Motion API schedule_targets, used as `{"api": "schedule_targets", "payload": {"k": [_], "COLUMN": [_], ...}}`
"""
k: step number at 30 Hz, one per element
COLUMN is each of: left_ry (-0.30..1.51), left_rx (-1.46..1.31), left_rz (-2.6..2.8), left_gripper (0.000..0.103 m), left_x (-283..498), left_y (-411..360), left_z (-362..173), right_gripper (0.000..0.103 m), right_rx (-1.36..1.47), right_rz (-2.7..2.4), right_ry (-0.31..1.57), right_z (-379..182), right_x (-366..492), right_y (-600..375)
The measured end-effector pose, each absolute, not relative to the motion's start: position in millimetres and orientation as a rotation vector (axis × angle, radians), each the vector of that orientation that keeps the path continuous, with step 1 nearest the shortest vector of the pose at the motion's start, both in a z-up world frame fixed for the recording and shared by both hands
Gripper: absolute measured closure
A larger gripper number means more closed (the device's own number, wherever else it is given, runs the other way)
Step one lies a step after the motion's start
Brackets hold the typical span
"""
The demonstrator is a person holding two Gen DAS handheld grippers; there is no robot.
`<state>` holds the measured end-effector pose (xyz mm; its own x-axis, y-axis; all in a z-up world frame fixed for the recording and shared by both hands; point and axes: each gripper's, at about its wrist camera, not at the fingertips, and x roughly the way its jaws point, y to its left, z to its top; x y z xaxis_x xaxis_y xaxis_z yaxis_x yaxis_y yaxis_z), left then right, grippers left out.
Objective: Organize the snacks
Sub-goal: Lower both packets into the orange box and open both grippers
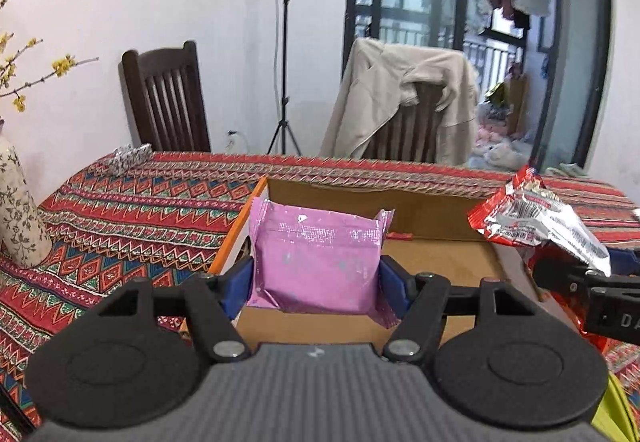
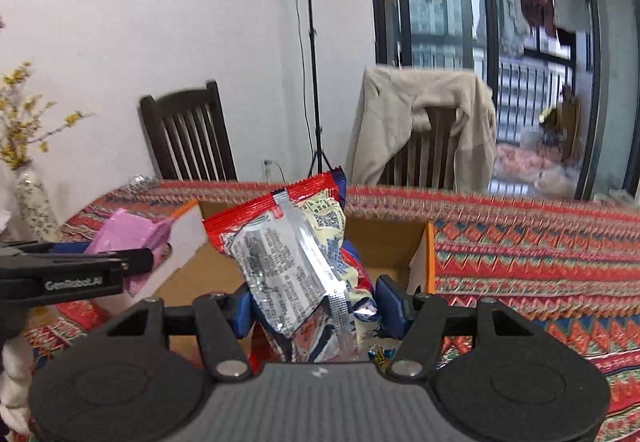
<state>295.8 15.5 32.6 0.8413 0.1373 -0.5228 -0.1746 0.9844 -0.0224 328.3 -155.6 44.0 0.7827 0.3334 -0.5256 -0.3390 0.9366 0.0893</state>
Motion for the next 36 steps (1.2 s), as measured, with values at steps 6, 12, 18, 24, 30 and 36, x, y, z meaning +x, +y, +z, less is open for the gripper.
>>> {"api": "schedule_targets", "payload": {"k": [6, 12, 18, 24, 30, 36], "left_ry": [0.617, 0.641, 0.67, 0.693, 0.686, 0.626], "left_rx": [-0.073, -0.069, -0.089, -0.117, -0.121, -0.125], "left_rz": [0.196, 0.183, 0.166, 0.142, 0.119, 0.1], "left_gripper": [0.036, 0.036, 0.036, 0.036, 0.034, 0.023], "left_x": [320.2, 326.4, 327.7, 325.1, 320.7, 311.3], "left_y": [20.2, 18.7, 16.6, 10.5, 1.3, -2.1], "left_z": [13.2, 1.6, -7.7, -11.8, -10.6, -3.3], "right_gripper": [0.048, 0.062, 0.06, 0.06, 0.06, 0.045], "right_rx": [-0.013, -0.067, -0.15, -0.19, -0.209, -0.14], "right_rz": [0.352, 0.358, 0.362, 0.379, 0.401, 0.431], "right_ry": [0.68, 0.743, 0.732, 0.714, 0.705, 0.684], "right_z": [11.7, -13.9, -18.4, -22.0, -21.8, -15.1], "right_x": [371.7, 384.9, 385.8, 389.2, 397.1, 391.0], "right_y": [-146.1, -138.8, -140.2, -150.7, -160.7, -170.1]}}
